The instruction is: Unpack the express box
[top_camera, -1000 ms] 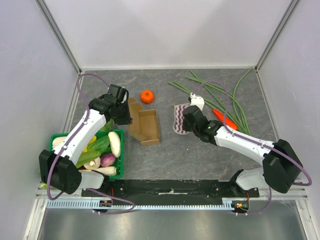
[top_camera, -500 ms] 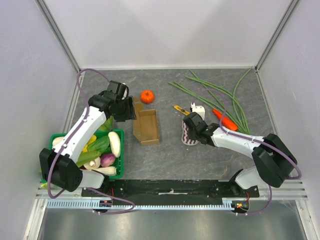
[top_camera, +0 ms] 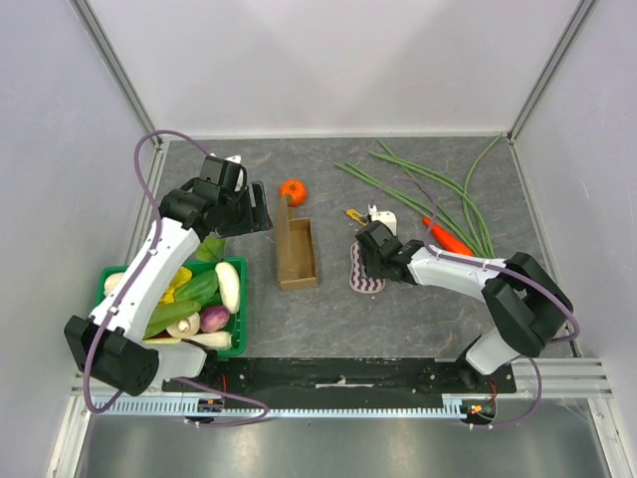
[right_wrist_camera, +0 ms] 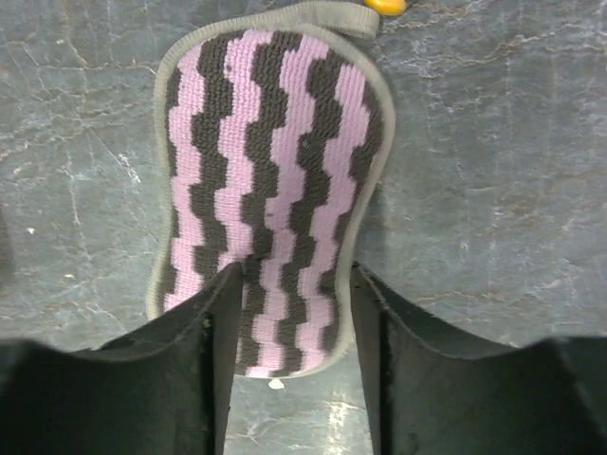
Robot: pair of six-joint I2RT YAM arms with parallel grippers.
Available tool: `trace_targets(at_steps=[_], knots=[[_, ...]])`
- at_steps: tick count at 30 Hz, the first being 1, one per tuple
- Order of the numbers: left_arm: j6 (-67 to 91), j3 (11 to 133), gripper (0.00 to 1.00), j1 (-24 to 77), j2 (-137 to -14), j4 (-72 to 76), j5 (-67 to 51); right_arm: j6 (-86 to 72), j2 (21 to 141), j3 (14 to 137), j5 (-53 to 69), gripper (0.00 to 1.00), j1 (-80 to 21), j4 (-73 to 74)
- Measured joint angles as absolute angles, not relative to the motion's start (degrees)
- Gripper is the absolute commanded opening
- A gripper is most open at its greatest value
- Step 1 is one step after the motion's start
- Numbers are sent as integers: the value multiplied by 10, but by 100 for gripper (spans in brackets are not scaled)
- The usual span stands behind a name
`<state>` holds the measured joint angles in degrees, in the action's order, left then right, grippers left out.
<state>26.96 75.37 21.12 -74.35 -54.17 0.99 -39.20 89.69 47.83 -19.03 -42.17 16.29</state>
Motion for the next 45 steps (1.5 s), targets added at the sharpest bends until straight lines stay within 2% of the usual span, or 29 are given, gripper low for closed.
trace_targets(at_steps=[1, 4, 14, 22, 29, 37, 45], knots=[[270, 755, 81, 211, -740, -544, 10, -395, 894, 479, -191, 67, -422, 168], [270, 768, 82, 211, -730, -548, 9, -404, 873, 484, -195, 77, -422, 199], [270, 778, 82, 211, -659, -537, -33, -416, 740, 564, -243, 98, -422, 307], [270, 751, 82, 211, -558, -524, -71, -396, 622, 600, -301, 98, -422, 411], [285, 748, 82, 211, -452, -547, -87, -365, 516, 731, -356, 98, -422, 518], [320, 776, 82, 211, -342, -593, -61, -361, 393, 870, -492, 98, -420, 641], [324, 804, 82, 211, -323, -614, -62, -339, 374, 892, -485, 98, -420, 677]])
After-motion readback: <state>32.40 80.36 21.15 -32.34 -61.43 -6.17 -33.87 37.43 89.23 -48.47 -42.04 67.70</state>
